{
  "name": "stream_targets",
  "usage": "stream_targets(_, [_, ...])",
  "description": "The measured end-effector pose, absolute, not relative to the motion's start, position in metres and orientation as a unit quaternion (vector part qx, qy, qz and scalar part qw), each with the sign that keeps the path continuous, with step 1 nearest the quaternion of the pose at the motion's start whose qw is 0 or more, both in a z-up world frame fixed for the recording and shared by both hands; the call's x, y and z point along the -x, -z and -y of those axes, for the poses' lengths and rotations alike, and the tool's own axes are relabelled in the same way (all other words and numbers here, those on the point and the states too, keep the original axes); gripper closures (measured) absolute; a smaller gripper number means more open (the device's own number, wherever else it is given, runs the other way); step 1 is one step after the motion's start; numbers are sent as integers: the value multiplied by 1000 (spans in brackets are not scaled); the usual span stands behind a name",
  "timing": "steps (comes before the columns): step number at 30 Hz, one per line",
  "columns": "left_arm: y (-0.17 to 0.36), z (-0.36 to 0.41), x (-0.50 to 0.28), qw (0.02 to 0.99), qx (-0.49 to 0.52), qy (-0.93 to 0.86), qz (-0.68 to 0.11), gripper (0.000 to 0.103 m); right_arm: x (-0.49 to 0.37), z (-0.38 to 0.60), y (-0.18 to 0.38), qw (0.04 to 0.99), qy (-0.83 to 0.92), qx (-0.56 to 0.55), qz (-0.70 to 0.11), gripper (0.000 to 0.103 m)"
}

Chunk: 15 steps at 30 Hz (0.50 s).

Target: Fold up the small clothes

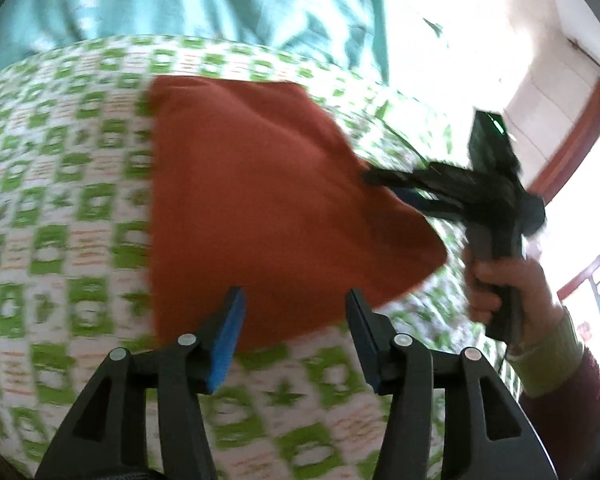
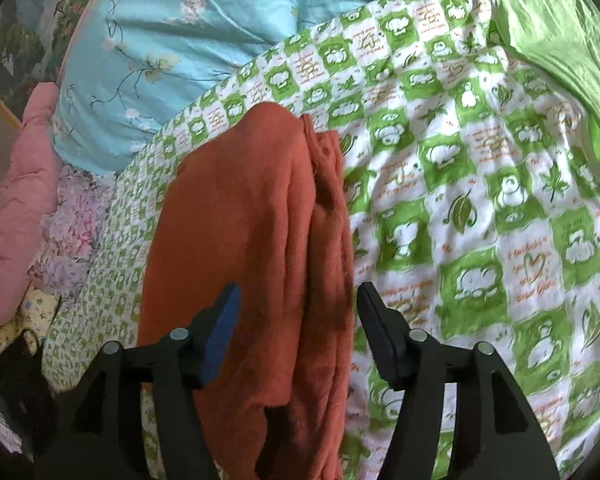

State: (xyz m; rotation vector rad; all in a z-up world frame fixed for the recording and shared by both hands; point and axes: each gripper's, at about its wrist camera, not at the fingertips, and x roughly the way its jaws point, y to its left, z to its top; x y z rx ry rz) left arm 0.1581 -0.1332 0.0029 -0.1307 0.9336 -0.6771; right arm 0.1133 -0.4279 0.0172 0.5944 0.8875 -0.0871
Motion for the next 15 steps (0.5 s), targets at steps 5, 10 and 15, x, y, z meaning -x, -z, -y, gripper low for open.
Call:
stream_targets(5, [2, 107, -195, 832, 100, 296, -459, 46, -117, 429, -10, 852, 24, -299, -428, 36])
stream_targets(10, [17, 95, -235, 811, 138, 294, -487, 38, -115, 438, 0, 843, 21, -321, -431, 35])
stream_targets(15, [37, 97, -268, 780, 179, 304, -517, 37, -116, 441, 4, 838, 14, -334, -431, 35])
